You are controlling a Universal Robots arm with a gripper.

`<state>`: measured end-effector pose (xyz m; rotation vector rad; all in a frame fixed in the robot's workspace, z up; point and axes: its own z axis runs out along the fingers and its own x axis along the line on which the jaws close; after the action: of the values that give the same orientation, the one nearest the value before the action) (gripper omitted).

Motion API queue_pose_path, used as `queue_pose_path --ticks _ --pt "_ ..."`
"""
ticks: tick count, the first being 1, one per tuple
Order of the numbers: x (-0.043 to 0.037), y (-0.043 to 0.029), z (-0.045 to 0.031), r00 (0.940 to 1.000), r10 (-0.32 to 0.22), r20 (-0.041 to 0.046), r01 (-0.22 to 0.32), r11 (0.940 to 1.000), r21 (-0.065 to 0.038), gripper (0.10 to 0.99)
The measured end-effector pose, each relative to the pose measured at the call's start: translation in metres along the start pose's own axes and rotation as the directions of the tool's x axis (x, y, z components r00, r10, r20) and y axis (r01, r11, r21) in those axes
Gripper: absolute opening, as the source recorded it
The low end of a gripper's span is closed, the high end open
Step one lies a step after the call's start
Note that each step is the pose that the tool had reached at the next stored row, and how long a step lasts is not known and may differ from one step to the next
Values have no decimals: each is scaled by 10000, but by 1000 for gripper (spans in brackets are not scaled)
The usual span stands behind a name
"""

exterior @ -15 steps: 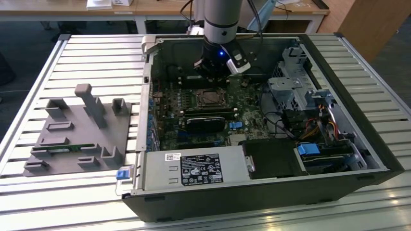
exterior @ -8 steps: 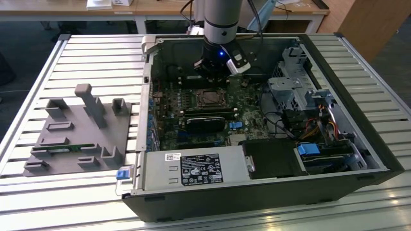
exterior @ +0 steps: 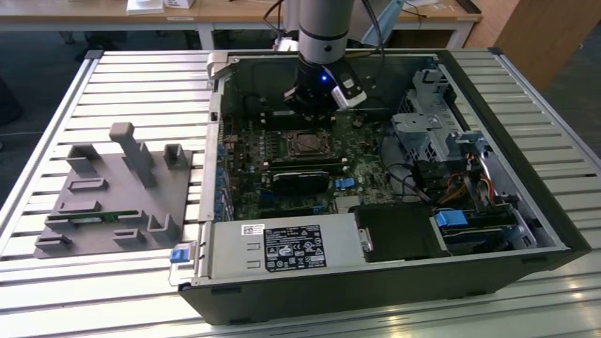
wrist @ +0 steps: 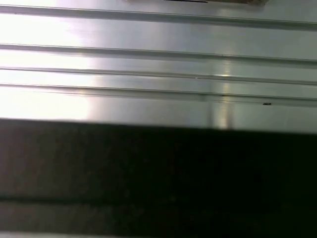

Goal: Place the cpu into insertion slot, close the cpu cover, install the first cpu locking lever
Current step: 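Close the cpu cover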

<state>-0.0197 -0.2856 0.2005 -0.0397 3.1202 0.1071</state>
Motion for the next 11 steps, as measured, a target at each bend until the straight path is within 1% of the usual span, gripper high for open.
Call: queue_pose_path --ticks 6,11 --pt "-11 4 2 10000 -6 -8 7 9997 248 106" --pt "-20 13 11 10000 -6 -11 6 9995 326 106"
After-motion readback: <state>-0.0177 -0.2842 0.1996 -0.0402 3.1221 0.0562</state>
